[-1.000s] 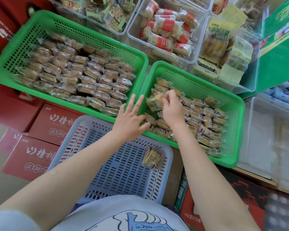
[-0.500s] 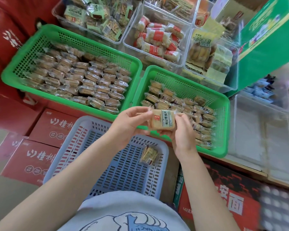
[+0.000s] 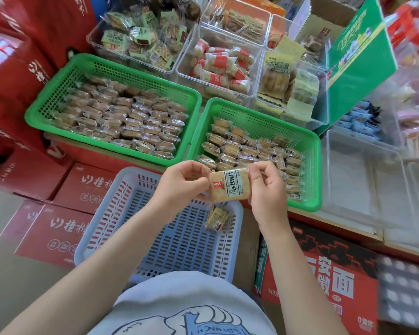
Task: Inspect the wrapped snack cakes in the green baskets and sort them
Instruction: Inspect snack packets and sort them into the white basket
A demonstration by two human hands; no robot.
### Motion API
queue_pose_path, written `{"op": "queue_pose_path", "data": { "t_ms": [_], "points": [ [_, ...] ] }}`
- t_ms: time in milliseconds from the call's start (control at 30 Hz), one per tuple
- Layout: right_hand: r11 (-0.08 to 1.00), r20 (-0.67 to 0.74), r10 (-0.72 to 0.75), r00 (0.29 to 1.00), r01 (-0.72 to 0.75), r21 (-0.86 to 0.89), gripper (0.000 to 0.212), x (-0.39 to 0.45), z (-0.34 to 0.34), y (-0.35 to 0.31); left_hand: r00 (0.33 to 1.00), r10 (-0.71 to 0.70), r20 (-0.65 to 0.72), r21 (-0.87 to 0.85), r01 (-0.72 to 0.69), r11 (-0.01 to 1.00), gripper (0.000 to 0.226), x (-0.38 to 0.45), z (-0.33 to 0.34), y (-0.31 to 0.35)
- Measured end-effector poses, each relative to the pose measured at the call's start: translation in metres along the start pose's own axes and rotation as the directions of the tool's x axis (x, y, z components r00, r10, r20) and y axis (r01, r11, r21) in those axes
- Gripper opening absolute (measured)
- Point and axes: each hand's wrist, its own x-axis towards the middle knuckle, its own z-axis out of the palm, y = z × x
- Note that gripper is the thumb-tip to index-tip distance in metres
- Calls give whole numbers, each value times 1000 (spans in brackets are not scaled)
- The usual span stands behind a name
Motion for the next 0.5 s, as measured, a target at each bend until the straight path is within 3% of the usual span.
{"op": "queue_pose_path", "data": {
  "t_ms": [233,400,500],
  "points": [
    [998,-35,-59,998,60,12,23,-20,-2,-6,996,-86,22,-175,89,981,18,-13,-1,-8],
    [998,-41,-54,998,55,6,22,-30,-3,-1,998,25,-50,73,-22,997,20,-19,-5,-9],
    [999,-33,-11,999,12,33,22,-33,-5,0,1000,14,-4,52,-14,999,22,-20,-9,-7]
  ]
}}
